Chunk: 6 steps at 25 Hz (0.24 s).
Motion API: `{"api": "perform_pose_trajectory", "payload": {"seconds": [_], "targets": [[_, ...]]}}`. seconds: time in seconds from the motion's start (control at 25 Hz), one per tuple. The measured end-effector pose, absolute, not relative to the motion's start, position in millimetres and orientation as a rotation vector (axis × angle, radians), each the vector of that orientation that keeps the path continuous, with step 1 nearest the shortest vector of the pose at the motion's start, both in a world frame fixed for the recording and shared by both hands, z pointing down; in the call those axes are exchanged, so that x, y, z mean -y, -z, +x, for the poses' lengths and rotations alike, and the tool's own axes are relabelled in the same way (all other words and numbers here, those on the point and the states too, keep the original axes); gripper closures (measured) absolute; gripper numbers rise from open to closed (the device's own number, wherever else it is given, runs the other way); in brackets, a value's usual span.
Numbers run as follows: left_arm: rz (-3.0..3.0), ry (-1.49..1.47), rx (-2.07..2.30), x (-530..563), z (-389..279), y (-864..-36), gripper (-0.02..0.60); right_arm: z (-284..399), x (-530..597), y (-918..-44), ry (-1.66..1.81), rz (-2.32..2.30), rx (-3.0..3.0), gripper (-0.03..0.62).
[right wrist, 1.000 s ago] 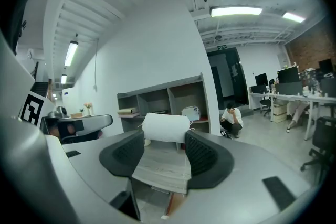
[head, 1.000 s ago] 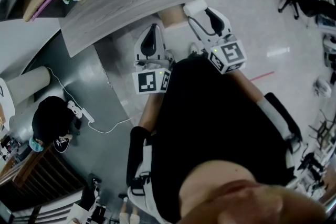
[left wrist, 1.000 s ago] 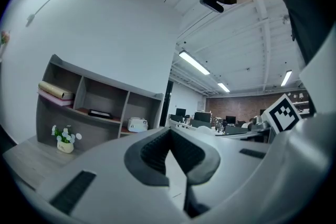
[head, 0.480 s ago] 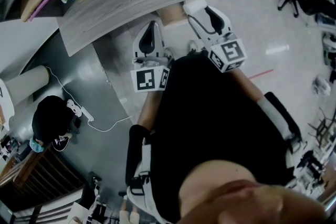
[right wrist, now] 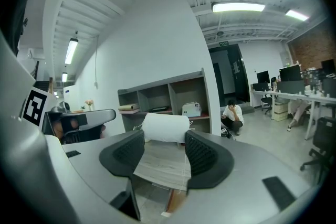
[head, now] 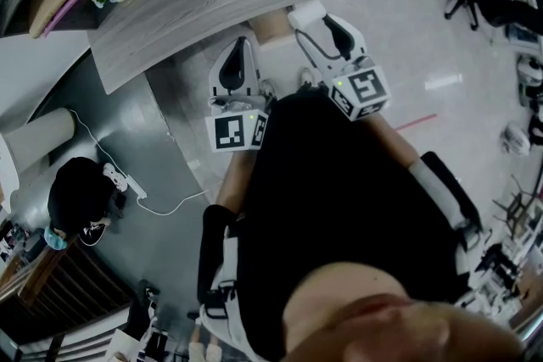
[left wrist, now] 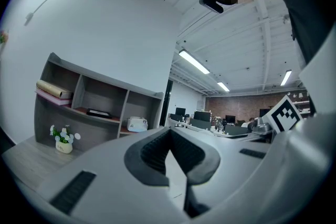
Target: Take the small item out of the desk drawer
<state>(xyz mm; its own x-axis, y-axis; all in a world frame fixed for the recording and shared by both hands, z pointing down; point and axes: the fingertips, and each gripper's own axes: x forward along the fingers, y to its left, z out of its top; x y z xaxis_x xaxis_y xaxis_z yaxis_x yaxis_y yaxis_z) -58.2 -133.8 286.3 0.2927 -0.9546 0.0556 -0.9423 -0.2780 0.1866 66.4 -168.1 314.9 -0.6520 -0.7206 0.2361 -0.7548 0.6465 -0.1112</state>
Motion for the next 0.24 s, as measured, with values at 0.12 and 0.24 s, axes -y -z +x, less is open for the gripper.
{"api": "perform_pose_trajectory", "payload": {"seconds": [0.12,0.24], "targets": [[2.38,0.094,1.762,134.8,-57.6,-286.3,0.583,66.6,168.1,-316.7,-0.308,1.215,2.69,0.349],[2.377,0.095,1.766,138.0,-60.1,-286.7,0.583,65.1,171.6,-318.1,-0.323,1.22,2.684,0.349]]}}
